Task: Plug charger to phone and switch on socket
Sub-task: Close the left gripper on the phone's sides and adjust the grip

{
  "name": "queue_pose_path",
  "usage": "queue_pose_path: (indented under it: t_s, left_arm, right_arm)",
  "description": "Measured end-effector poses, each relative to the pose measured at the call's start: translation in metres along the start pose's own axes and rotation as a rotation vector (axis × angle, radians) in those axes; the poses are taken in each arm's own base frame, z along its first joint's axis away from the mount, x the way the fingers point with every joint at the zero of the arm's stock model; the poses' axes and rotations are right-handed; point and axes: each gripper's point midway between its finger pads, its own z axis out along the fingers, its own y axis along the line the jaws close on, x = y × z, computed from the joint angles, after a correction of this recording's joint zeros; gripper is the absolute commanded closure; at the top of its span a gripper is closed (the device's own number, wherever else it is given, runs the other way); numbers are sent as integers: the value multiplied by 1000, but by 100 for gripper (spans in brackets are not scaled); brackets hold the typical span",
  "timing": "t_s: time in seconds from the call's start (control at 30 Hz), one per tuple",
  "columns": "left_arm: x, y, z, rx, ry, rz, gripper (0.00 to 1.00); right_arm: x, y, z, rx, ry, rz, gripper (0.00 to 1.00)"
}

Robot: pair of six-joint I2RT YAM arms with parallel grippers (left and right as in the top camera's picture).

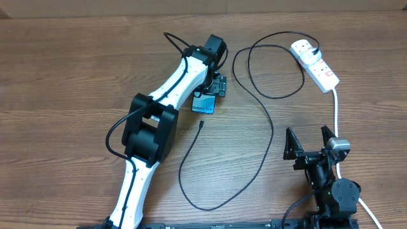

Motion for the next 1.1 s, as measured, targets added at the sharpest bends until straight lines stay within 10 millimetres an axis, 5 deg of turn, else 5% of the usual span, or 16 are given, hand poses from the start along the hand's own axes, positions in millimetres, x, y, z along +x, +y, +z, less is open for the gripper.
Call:
queue_pose_path:
  t_s: [0.17, 0.43, 0.87, 1.1]
  left_arm:
    - [0, 0, 0, 1, 0, 0, 0]
    - [1, -2, 0, 6, 3, 2, 17]
    - [2, -4, 0, 5, 4, 3, 14]
    - [3, -4, 0, 5, 6, 3, 21]
  right_arm:
    - [0, 0, 0, 0, 0, 0, 0]
    - [0, 0, 0, 0, 0, 0, 0]
    - [0, 0, 0, 0, 0, 0, 0]
    - [0, 0, 0, 0, 0, 0, 0]
